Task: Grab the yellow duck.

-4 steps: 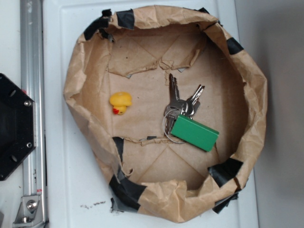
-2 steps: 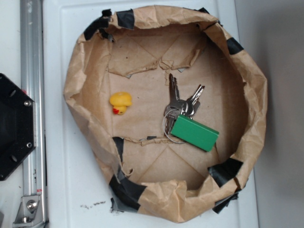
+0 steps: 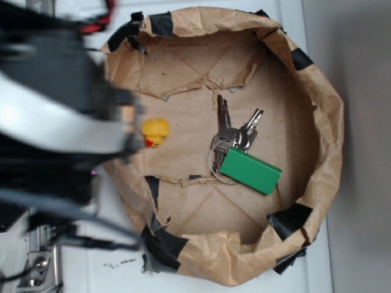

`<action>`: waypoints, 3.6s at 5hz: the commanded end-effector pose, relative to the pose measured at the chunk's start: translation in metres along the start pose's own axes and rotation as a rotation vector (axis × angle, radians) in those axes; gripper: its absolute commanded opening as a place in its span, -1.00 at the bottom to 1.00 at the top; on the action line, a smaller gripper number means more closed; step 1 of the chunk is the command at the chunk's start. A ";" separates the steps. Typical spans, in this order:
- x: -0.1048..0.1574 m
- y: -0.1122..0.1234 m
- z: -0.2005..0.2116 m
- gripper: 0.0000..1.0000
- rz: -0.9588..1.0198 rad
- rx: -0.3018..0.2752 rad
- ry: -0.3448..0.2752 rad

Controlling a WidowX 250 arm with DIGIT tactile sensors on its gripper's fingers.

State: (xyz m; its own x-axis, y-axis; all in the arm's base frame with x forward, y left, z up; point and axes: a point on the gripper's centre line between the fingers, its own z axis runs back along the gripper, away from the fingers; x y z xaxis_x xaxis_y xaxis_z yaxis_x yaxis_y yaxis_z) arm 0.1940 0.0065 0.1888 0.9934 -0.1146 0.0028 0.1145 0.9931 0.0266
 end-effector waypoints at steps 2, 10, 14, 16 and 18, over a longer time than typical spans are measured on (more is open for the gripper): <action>0.039 0.039 -0.090 1.00 -0.083 -0.019 0.119; 0.012 0.051 -0.116 1.00 -0.191 0.031 0.135; 0.009 0.058 -0.134 1.00 -0.160 0.075 0.055; 0.024 0.055 -0.127 1.00 -0.138 0.043 0.051; 0.024 0.061 -0.135 1.00 -0.140 0.071 0.073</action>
State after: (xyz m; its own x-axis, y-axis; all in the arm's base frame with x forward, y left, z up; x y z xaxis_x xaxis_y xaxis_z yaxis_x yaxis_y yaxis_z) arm 0.2205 0.0682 0.0493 0.9625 -0.2459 -0.1142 0.2545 0.9647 0.0680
